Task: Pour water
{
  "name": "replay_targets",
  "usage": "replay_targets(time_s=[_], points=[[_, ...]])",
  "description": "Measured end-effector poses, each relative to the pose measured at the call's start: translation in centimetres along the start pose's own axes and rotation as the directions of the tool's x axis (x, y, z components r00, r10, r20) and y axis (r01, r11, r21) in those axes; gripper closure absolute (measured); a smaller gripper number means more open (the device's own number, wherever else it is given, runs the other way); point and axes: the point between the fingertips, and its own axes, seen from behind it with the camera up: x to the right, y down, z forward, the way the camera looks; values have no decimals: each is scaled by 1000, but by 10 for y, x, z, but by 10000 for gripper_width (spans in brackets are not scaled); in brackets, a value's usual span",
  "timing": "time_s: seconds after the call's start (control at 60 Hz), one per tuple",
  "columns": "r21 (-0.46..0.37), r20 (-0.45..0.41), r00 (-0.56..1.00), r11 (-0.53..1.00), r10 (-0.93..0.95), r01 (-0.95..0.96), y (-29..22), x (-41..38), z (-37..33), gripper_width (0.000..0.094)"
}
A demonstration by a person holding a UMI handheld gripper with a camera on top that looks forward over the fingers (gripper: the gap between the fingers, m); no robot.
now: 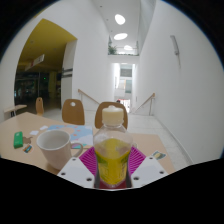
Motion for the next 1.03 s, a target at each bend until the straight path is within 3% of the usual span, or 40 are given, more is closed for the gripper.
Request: replay_targets(time_s=[0.25,0.267,0.35,0.45,0.783,1.033], points=[[22,15,999,999,44,-44,-13,-2,-72,551],[27,13,999,999,46,-46,-11,-4,-44,518],[2,21,999,999,49,-49,-14,-6,-54,371],[-27,23,998,998,50,-50,-13,-6,-81,55],[-85,110,991,994,74,-64,9,-35,-232,73],[-107,97,989,989,108,-98,29,-47,-301,73]])
